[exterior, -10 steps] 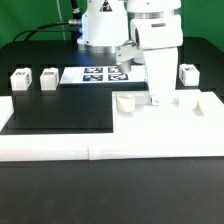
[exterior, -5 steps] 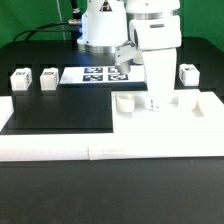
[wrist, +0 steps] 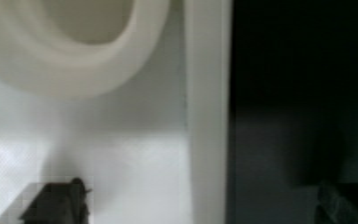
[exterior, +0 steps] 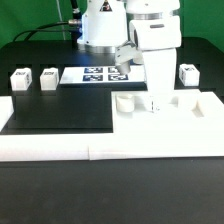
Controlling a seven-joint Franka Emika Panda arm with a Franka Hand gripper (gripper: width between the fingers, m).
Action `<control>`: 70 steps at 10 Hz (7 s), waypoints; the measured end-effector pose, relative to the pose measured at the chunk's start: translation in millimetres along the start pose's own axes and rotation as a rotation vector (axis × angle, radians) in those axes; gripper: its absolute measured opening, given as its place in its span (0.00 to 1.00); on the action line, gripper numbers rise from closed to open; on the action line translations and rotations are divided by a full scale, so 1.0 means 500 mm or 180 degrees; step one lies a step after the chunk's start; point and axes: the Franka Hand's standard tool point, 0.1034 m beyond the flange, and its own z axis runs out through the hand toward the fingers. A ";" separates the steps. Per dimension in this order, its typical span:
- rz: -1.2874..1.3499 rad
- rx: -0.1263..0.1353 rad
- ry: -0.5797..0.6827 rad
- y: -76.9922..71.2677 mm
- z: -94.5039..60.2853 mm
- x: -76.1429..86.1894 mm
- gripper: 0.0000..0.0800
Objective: Assemble square table
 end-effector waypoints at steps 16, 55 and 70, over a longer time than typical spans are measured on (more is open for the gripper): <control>0.3894 0.0008 -0.0011 -0.089 -0.086 0.176 0.81; 0.4324 0.1837 -0.2347 -0.164 -0.239 0.164 0.36; 0.4180 -0.1136 0.1403 0.225 -0.238 0.144 0.36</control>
Offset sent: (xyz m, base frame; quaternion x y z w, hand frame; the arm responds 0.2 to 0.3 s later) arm -0.0119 0.0101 0.0526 -0.0052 -0.0795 0.1538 0.9849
